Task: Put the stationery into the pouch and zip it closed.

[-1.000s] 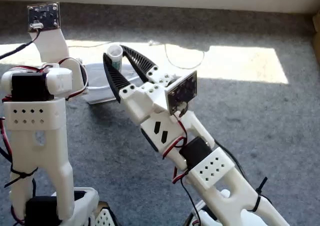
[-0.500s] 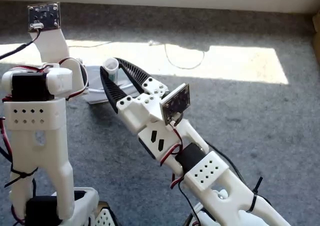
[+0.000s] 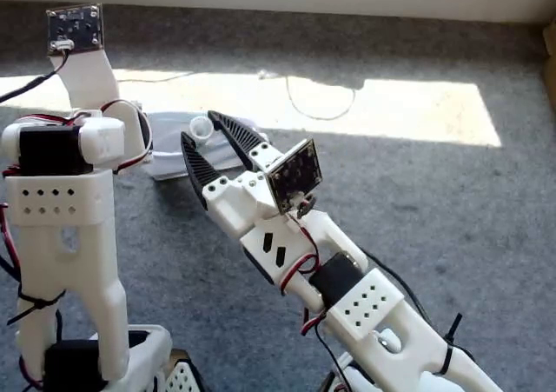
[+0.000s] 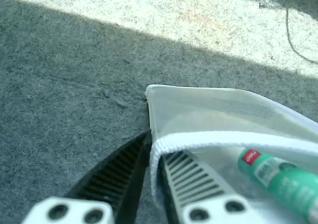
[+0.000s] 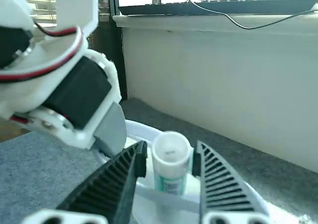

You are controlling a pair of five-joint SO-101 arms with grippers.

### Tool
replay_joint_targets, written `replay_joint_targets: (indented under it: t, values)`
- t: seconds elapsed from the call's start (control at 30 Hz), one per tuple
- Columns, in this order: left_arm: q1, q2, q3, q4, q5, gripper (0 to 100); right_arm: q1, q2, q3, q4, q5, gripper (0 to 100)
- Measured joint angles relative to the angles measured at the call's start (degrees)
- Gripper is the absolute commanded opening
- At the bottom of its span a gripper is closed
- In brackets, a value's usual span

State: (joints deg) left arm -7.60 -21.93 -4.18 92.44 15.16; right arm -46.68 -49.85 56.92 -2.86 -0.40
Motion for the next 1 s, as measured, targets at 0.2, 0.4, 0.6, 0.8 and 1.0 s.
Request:
replay_joint_targets:
  t: [0.2,0.4,0.6,0.8,1.0]
  values:
    - [-0.18,0.0,0.09,0.0,0.0,1,-0.26,-9.32,0.0,6.95,0.0,19.8]
    - [-0.26,0.0,0.26,0.0,0.0,1,1.05,-15.12,-4.31,19.96,0.0,19.8]
    - [-0.26,0.0,0.26,0.0,0.0,1,6.77,-15.56,-11.6,37.36,0.0,19.8]
    - [-0.26,0.0,0.26,0.0,0.0,1,8.09,-15.65,-12.22,47.82,0.0,19.8]
    - [-0.26,0.0,0.26,0.0,0.0,1,8.09,-15.65,-11.6,47.82,0.0,19.8]
